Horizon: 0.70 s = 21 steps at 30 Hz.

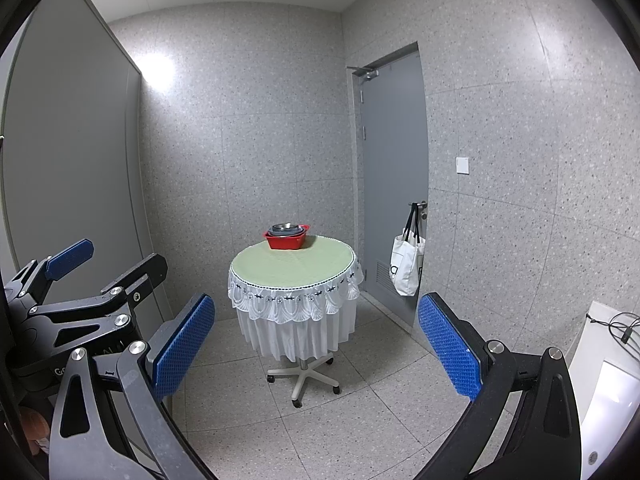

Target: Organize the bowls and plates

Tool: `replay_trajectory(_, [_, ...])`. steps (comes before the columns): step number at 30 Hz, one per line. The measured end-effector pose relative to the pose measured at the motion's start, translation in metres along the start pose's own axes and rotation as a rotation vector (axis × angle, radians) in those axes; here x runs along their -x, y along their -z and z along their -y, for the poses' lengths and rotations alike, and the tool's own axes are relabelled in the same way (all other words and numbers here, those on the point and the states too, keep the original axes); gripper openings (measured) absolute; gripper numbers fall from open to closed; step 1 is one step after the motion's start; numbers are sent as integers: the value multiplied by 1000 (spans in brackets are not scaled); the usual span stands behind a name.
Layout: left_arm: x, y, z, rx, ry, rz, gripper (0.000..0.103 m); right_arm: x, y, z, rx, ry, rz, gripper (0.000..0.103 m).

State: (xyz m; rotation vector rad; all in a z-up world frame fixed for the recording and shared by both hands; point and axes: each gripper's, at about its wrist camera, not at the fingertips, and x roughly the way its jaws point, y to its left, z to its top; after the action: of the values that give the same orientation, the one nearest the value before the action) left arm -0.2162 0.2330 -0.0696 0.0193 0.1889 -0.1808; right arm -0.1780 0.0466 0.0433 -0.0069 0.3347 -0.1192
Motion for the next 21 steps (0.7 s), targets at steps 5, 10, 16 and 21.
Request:
replay_trajectory(5, [-2, 2, 3, -1, -4, 0, 103, 0, 0, 0, -1, -1, -1, 103])
replay_trajectory(10, [-3, 3, 2, -2, -4, 0, 103, -1, 0, 1, -1, -1, -1, 103])
replay_trajectory(16, [-5, 4, 3, -4, -6, 1, 102, -1, 1, 0, -3, -2, -1, 103])
replay_trajectory(21, [-6, 5, 3, -4, -8, 0, 103, -3, 1, 0, -5, -4, -2, 103])
